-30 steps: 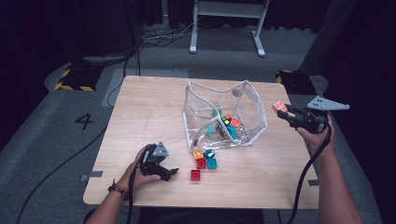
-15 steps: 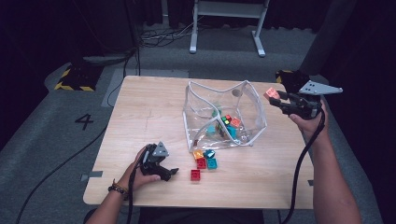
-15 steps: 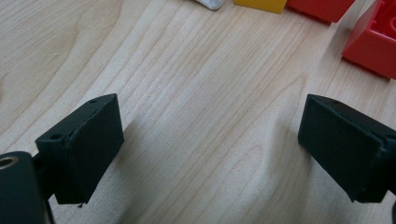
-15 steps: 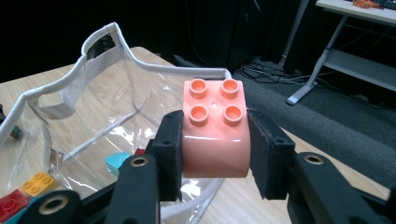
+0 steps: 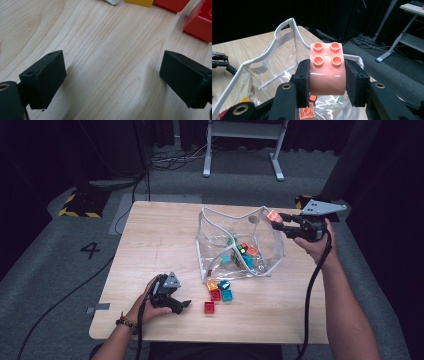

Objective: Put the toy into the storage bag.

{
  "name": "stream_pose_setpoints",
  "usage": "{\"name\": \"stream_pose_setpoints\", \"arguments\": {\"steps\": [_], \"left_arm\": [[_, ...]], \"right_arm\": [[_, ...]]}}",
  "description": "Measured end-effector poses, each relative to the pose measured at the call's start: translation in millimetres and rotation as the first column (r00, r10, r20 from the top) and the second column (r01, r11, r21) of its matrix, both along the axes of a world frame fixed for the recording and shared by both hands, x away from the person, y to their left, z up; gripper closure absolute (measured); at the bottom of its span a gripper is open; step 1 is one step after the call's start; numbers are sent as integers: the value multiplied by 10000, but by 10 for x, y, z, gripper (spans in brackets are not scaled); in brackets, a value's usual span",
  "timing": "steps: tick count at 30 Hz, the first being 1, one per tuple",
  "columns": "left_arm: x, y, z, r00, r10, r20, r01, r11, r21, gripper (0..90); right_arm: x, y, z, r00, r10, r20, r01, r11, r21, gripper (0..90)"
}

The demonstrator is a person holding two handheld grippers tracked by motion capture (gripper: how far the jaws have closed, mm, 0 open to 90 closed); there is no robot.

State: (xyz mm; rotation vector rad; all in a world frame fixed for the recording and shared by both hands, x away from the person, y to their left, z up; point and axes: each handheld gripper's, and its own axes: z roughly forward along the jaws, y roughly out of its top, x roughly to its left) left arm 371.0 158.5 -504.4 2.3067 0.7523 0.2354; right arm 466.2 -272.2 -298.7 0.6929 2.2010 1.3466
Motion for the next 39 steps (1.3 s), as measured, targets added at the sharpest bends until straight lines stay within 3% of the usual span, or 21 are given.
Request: {"name": "stream_pose_setpoints", "arguments": {"steps": [12,16,19,23,27,31,34,35,38,39], "left_arm": [[0,0,0,10000,3,1,-3,10000,2,70],[-3,-2,-1,10000,16,-39,-16,10000,-23,70],[0,0,0,10000,2,2,-2,10000,0,70],[-1,-1,-1,10000,16,-2,-16,10000,-17,70],[0,0,0,10000,0,3,0,10000,3,70],[0,0,0,10000,-1,4,1,10000,4,70],[0,0,0,10000,-2,1,2,10000,2,70],[-1,0,0,10000,-2,-15,2,10000,-1,70],[0,0,0,10000,-2,-9,2,10000,0,70],[0,0,0,10000,0,2,0,10000,2,70]], "right_arm": [[139,280,-77,9979,494,-416,-517,9971,-564,595],[196,385,-122,9947,804,-638,-862,9919,-932,595],[251,458,-157,9924,908,-828,-1024,9836,-1487,595],[333,519,-208,9884,1019,-1124,-1247,9677,-2193,595],[376,604,-268,9832,1121,-1442,-1513,9421,-2994,595],[407,665,-336,9768,1205,-1771,-1765,9213,-3465,595],[429,666,-383,9757,1064,-1916,-1765,8996,-3995,595],[440,662,-401,9748,1093,-1943,-1810,8969,-4036,595],[451,636,-427,9729,944,-2112,-1828,8731,-4519,595],[451,628,-439,9714,991,-2160,-1900,8698,-4554,595]]}}
